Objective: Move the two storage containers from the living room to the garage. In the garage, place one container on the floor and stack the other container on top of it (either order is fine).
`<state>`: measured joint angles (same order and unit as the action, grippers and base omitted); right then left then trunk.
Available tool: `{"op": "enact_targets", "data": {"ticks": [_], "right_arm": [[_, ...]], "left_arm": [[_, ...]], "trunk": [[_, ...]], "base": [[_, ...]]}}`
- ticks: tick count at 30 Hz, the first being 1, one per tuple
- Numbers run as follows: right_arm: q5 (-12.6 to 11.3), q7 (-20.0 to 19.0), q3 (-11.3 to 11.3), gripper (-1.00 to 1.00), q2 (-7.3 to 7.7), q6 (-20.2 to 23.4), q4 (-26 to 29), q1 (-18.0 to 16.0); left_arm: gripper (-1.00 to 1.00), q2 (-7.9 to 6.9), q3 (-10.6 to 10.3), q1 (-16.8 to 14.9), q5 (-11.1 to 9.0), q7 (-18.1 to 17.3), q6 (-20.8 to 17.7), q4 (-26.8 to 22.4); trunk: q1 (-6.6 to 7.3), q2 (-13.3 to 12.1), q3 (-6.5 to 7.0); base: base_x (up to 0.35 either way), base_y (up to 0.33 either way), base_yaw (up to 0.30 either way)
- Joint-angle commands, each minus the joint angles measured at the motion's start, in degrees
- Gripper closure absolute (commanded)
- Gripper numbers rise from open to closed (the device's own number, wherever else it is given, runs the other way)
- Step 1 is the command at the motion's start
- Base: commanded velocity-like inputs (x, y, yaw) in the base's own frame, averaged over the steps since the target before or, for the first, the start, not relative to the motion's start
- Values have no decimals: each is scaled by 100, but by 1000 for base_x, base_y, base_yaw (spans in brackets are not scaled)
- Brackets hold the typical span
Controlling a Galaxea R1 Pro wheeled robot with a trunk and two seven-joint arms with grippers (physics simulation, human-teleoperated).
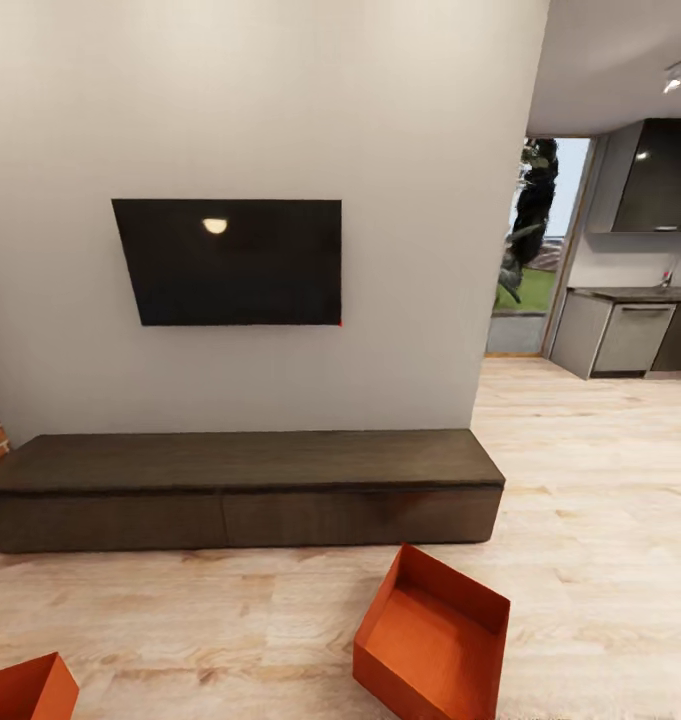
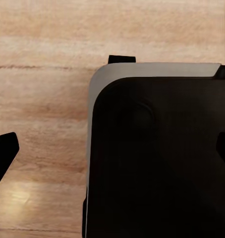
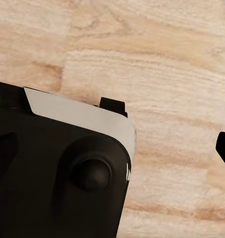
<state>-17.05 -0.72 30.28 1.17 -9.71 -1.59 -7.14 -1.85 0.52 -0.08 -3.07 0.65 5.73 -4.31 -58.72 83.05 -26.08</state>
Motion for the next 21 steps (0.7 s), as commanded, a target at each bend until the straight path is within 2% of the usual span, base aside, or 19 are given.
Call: {"op": "enact_targets", "data": {"ticks": [1, 5, 18, 21], "right_arm": [[-53, -8, 48, -100, -3, -31, -17, -7], [-53, -8, 48, -100, -3, -31, -17, -7], [-53, -8, 48, -100, -5, -31, -17, -7], [-53, -8, 48, -100, -11, -31, -17, -7]], "left_arm": [[-100, 0, 1, -1, -33, 1, 15, 0], [-100, 0, 1, -1, -35, -10, 15, 0], [-100, -1, 1, -1, -36, -12, 15, 0], [-100, -2, 1, -1, -37, -12, 15, 0]], "trunk": [[-1, 3, -6], [-1, 3, -6], [-1, 3, -6], [-1, 3, 0]], "base": [[179, 57, -246], [268, 89, -160], [310, 114, -12], [278, 171, -115]]}}
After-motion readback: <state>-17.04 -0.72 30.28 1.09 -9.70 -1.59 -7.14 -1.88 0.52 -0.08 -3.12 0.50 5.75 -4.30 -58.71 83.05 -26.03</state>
